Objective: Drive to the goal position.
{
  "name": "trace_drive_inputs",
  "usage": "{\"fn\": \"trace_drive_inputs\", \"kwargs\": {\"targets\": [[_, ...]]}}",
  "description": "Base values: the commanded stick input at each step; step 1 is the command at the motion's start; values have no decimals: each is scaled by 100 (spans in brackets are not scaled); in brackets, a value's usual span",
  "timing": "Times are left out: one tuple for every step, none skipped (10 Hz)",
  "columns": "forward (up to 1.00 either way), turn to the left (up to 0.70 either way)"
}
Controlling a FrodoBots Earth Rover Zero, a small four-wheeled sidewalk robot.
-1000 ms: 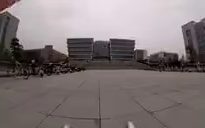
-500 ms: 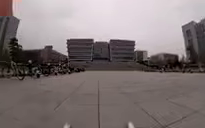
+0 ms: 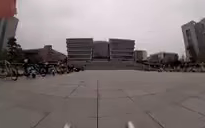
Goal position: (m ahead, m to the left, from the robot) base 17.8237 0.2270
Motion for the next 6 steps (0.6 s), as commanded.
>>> {"fn": "trace_drive_inputs", "kwargs": {"targets": [[70,0],[70,0],[70,0],[70,0],[70,0],[70,0]]}}
